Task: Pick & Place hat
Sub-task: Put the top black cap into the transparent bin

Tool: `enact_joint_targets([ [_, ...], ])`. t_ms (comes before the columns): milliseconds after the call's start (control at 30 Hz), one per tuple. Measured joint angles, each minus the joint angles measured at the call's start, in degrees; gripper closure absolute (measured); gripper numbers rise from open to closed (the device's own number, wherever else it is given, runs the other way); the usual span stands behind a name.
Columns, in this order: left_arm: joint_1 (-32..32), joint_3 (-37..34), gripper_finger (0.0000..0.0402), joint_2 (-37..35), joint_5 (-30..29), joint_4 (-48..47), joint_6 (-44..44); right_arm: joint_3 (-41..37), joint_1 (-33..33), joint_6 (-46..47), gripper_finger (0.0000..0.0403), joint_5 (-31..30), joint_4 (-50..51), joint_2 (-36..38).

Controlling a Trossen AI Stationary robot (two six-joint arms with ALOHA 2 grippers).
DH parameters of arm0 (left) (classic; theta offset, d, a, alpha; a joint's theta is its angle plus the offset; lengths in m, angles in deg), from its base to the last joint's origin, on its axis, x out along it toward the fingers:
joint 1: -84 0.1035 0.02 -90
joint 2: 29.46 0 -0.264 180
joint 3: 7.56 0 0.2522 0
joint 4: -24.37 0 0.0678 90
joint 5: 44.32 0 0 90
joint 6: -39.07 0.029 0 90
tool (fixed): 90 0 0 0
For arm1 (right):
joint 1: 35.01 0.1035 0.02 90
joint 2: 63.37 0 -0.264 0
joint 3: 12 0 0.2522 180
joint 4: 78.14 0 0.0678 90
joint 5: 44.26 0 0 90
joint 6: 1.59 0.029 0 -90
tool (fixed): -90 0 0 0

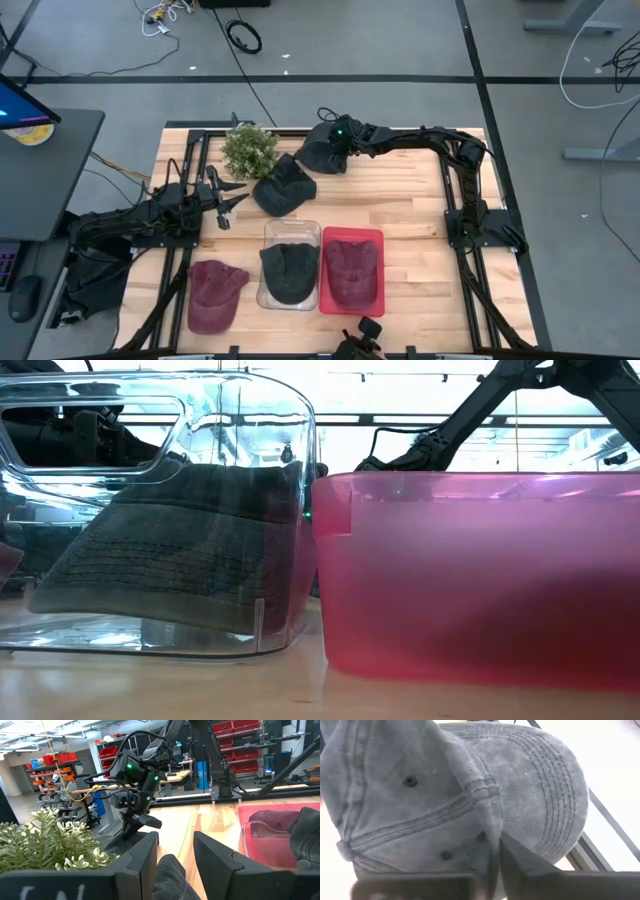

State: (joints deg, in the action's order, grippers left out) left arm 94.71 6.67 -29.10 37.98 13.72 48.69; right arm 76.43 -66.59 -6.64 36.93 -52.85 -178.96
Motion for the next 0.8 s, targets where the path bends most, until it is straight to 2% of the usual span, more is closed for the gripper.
enact_joint_targets([
  [300, 0.00, -0.01, 0.0268, 0.00, 0.00, 0.00, 0.00, -0.15, 3.30, 1.45, 0.0397, -2.07, 8.02, 6.34],
  [800, 0.01, -0.02, 0.0268, 0.00, 0.00, 0.00, -0.02, -0.94, 23.51, 6.47, 0.0401, -22.78, 14.23, 21.02],
])
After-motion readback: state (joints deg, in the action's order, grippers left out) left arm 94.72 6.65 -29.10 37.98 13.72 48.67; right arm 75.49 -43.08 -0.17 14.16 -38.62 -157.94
